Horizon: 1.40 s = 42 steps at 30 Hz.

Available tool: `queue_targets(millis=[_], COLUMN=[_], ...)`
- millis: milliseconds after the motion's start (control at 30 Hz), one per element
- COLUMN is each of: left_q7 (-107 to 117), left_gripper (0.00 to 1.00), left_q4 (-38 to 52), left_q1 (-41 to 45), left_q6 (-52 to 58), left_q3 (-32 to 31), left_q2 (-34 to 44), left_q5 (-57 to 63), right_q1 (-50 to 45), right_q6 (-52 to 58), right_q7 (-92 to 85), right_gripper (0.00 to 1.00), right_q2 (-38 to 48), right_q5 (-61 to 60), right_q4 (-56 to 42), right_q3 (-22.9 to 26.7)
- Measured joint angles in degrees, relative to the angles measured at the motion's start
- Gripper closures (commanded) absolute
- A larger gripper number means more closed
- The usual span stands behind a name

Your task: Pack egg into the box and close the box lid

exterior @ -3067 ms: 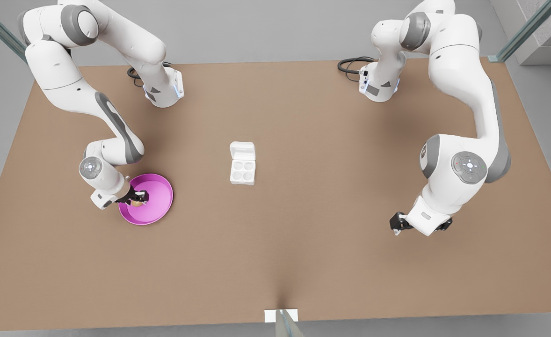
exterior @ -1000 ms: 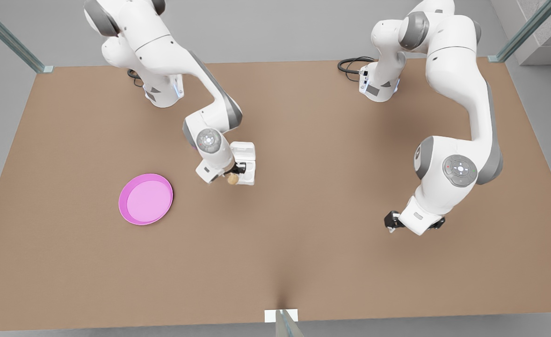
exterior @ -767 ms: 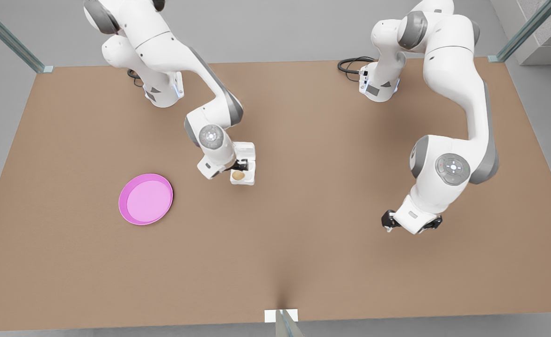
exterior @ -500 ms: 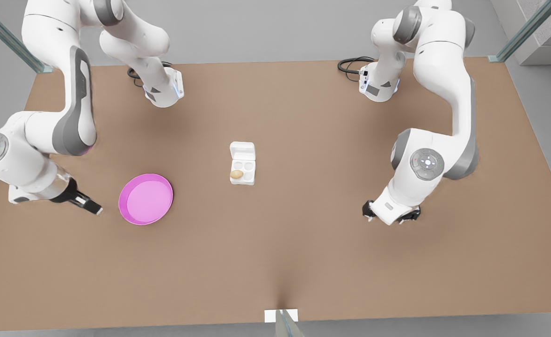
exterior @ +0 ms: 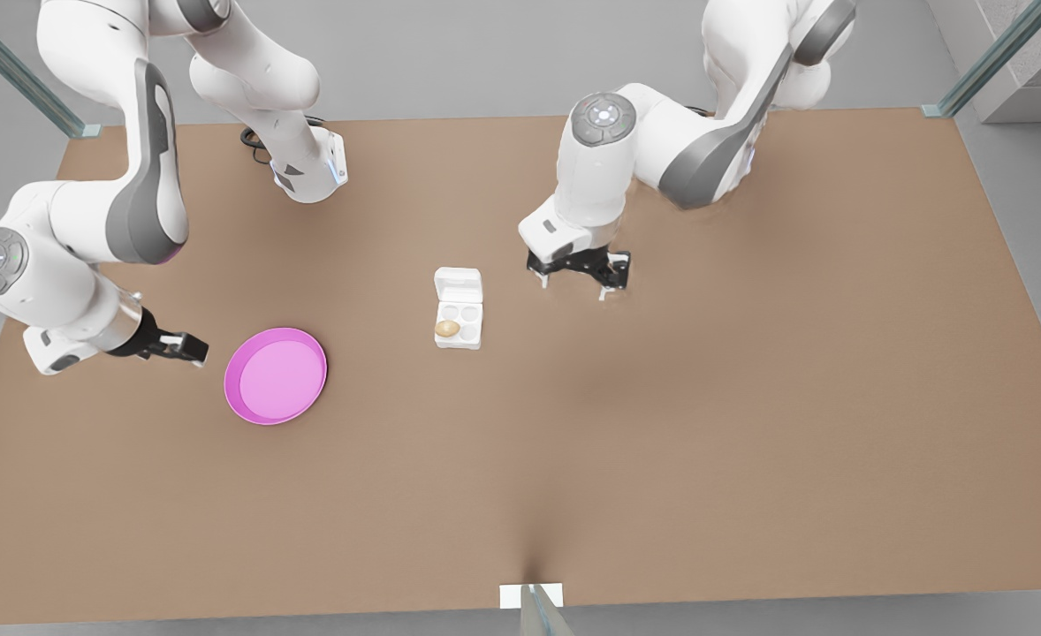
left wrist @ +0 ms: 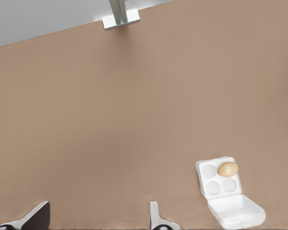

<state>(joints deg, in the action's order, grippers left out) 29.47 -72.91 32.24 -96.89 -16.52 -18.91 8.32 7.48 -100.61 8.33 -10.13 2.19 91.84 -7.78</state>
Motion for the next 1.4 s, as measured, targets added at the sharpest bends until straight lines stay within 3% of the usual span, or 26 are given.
queue_targets(millis=[100,200,367,600,967,1133,1400], left_q7=[4.4,9.1,17.5,26.5,35.3,37.6,39.3], left_gripper=[0.0,0.0,0.0,0.0,0.0,0.0,0.0], left_q4=[-0.4,-3.4,-11.7,-12.4,-12.0,-4.7,-2.4], left_q1=[1.2,5.8,7.7,5.1,4.4,2.3,-3.9], left_q6=[6.0,9.2,4.2,-5.6,-16.2,-16.1,-15.2], left_q3=[-12.9,-16.2,-16.4,-15.8,-14.3,-14.6,-14.4], left_q2=[2.5,-0.1,-10.9,-19.2,-24.2,-23.3,-23.1], left_q5=[-0.6,-0.7,5.0,15.1,21.4,21.7,22.2], right_q1=[0.6,1.5,0.9,0.9,1.1,1.5,1.1], right_q6=[-1.7,-2.9,-3.6,-4.3,-4.4,-4.3,-4.5], right_q7=[-1.7,-2.8,-4.1,-4.7,-5.2,-5.4,-5.4], right_gripper=[0.0,0.0,0.0,0.0,0.0,0.0,0.0], right_q2=[-0.1,0.2,-0.5,-1.1,-1.3,-1.3,-1.4], right_q5=[0.4,0.6,0.7,0.8,0.8,0.8,0.8], right_q4=[0.0,0.6,1.3,1.5,2.0,2.1,2.5], right_q3=[-0.6,-1.0,-2.1,-2.1,-2.1,-2.1,-2.1])
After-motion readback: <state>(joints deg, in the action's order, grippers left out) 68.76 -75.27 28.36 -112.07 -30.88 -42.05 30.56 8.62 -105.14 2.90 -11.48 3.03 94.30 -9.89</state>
